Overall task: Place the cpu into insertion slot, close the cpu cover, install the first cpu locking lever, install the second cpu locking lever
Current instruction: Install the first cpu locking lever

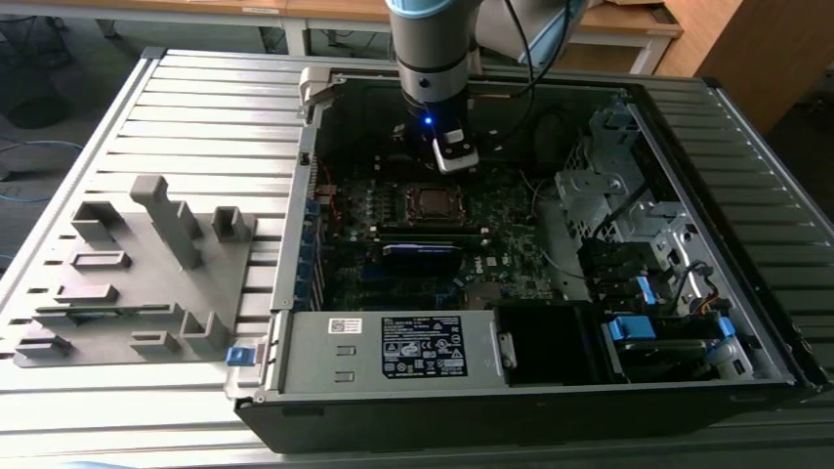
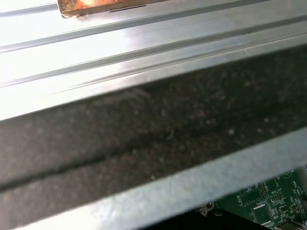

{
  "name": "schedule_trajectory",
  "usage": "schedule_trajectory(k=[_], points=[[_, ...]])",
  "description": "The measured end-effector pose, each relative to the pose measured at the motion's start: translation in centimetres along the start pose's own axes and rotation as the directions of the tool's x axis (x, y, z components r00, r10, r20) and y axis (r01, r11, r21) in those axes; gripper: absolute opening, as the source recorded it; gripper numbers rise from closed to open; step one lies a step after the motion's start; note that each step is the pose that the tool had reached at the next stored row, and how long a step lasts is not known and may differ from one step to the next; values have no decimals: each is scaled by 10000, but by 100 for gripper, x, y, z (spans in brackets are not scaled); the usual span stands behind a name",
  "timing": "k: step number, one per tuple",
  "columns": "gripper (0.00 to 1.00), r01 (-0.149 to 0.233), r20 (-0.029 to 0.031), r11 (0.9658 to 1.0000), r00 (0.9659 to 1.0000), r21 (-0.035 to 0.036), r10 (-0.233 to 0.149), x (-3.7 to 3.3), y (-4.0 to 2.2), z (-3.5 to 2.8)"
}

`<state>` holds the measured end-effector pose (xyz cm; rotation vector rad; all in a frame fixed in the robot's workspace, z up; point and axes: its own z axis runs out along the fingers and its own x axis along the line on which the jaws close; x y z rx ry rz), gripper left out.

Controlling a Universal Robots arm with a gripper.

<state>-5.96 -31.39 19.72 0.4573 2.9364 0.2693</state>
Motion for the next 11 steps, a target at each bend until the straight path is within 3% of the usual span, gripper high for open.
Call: schedule_trajectory(k=[7, 9, 11], points=[[11, -87, 13, 10000, 10000, -13, 87, 5, 2, 0], [11, -107, 59, 9999, 9999, -22, 107, 6, 1, 2], [11, -99, 142, 9999, 9998, -51, 100, 7, 0, 7]])
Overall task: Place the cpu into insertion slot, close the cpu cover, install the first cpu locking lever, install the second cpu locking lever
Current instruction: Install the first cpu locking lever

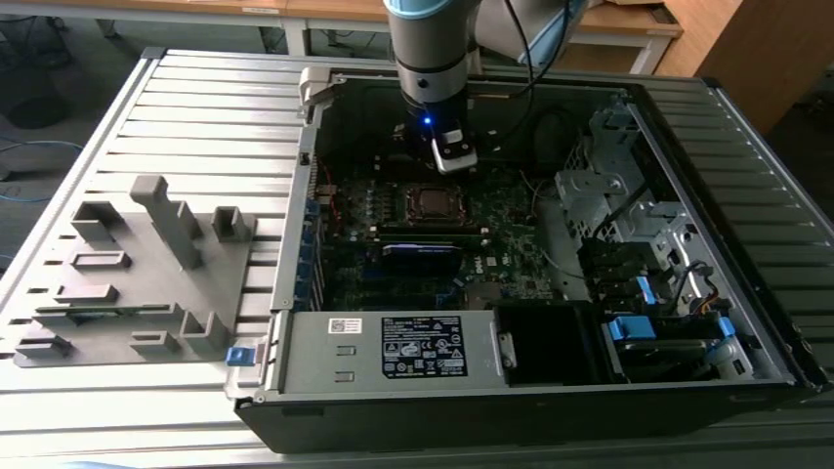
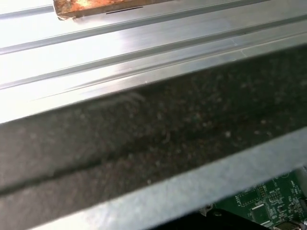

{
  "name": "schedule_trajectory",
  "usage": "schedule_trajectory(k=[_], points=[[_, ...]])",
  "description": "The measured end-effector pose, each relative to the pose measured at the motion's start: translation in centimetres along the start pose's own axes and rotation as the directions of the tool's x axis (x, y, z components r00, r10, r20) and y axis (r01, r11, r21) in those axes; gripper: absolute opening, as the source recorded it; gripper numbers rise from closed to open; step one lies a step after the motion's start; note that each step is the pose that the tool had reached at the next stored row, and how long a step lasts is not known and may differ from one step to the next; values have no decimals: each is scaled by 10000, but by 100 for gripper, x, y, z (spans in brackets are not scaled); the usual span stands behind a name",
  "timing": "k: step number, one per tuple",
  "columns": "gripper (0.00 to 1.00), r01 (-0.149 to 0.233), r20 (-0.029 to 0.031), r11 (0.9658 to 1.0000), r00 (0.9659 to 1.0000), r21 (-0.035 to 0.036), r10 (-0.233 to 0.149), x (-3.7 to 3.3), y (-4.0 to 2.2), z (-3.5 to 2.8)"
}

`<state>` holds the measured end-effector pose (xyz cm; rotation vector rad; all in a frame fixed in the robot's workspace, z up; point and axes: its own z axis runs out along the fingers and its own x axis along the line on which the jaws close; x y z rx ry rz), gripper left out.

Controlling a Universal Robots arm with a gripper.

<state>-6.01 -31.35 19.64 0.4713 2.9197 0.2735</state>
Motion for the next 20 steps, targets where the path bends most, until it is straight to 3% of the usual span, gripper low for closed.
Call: schedule_trajectory(k=[5, 11, 20], points=[[11, 35, 232, 10000, 9997, -79, -33, 9, -7, 11], [11, 39, 319, 9999, 9995, -106, -35, 64, -25, 4], [11, 68, 491, 9998, 9988, -166, -60, 60, -48, 11]])
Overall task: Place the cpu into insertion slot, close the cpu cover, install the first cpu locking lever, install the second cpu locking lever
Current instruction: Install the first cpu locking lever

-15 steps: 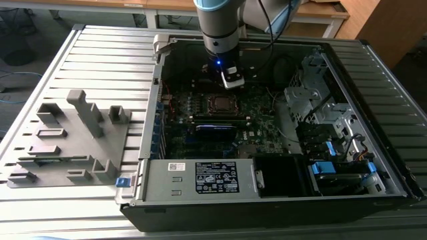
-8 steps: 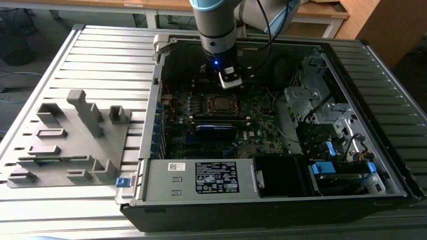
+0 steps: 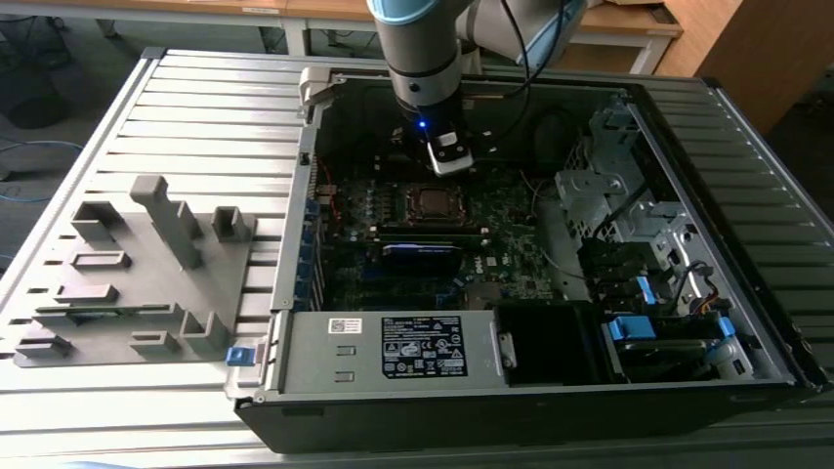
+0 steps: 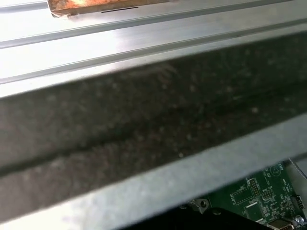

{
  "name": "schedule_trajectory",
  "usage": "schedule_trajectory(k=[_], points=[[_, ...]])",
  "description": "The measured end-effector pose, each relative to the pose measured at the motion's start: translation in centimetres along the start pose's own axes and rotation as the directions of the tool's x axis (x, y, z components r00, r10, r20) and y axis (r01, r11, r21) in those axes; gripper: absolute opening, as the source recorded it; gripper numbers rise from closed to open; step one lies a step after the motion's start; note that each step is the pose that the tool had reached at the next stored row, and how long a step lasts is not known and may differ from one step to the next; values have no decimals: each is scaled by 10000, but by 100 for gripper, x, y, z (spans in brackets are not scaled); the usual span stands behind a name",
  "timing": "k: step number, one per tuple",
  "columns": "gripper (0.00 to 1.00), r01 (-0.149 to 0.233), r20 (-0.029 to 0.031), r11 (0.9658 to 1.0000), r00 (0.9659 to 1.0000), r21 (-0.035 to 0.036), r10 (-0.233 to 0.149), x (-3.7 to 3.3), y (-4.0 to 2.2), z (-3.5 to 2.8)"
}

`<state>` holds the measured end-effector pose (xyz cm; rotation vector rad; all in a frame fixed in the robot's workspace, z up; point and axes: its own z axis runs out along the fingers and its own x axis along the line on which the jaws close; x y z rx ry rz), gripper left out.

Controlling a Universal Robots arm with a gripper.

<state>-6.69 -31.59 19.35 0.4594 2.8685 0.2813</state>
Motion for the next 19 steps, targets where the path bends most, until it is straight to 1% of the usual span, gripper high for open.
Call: schedule_trajectory(k=[8, 10, 13, 16, 19], points=[[11, 26, 154, 10000, 9999, -54, -25, -6, -30, 8], [11, 31, 184, 10000, 9998, -65, -30, -6, -37, 12], [11, 41, 237, 10000, 9997, -84, -39, 6, -44, 18], [11, 43, 263, 9999, 9996, -103, -40, 13, -49, 21], [11, 29, 258, 9999, 9997, -164, -25, 13, -54, 24]])
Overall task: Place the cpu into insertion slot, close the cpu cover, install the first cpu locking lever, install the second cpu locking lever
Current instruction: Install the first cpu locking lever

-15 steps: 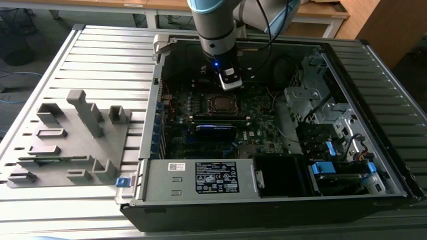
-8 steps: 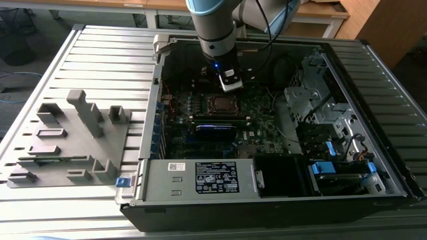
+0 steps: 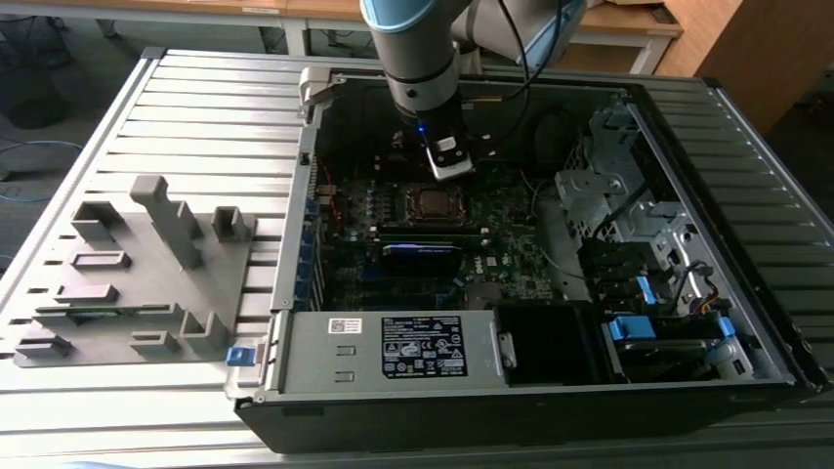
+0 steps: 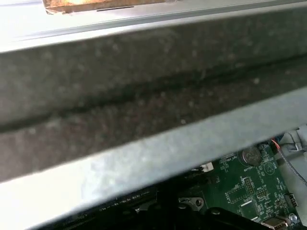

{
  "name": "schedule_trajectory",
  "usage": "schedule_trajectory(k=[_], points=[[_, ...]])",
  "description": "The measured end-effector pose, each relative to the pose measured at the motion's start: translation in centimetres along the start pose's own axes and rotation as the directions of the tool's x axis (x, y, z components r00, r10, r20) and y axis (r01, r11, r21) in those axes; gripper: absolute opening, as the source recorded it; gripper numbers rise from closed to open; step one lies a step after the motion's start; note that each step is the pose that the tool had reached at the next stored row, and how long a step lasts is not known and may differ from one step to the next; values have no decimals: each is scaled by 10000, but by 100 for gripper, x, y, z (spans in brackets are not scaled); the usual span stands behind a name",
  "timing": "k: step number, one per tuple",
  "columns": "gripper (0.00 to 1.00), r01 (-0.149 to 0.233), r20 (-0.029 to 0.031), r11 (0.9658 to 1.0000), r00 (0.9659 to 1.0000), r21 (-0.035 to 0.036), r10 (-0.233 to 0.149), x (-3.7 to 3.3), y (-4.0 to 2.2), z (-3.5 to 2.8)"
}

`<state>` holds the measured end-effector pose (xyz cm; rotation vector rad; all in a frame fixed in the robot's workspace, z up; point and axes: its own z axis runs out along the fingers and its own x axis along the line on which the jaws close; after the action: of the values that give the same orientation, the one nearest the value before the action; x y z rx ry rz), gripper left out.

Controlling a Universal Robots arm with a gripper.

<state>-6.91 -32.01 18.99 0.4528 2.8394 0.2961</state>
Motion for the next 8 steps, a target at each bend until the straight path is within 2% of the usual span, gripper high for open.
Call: schedule_trajectory(k=[3, 5, 8], points=[[11, -13, 2, 10000, 10000, -62, 13, -2, -8, 6], [11, -21, -8, 10000, 10000, -83, 21, -2, -10, 3], [11, -43, -31, 9999, 10000, -155, 43, -4, -9, -1]])
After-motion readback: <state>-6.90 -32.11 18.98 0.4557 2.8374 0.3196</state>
